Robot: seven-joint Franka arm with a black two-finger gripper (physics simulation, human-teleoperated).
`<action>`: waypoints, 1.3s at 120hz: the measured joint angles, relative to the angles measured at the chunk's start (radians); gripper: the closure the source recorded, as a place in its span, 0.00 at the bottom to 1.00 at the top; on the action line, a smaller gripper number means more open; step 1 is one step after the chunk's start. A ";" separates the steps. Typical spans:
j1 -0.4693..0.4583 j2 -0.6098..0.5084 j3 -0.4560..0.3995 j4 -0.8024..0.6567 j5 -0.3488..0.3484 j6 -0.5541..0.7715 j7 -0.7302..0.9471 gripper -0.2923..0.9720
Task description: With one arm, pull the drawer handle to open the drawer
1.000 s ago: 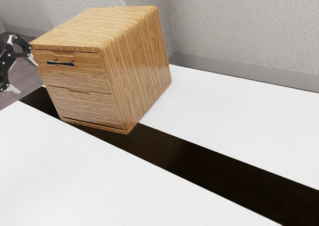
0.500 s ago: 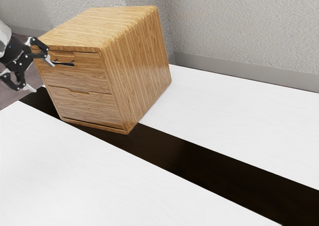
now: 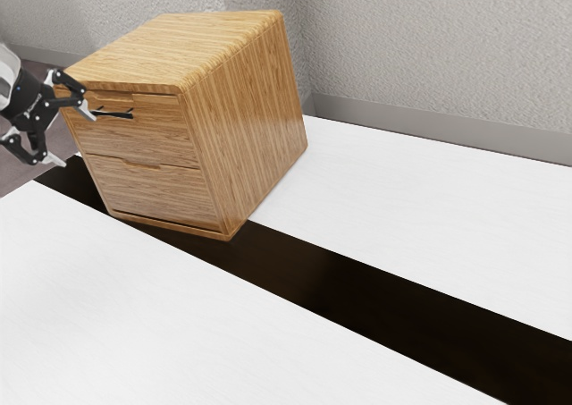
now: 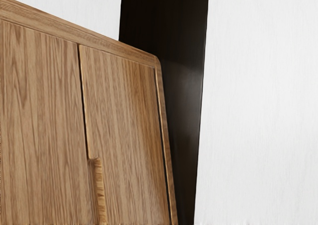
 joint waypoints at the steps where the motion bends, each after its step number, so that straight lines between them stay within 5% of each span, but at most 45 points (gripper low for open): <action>1: 0.001 0.000 0.000 -0.002 0.000 0.003 0.000 0.23; 70: -0.052 0.000 0.091 0.001 0.066 0.199 -0.047 0.23; 156: -0.048 -0.002 0.153 -0.015 0.092 0.242 -0.116 0.22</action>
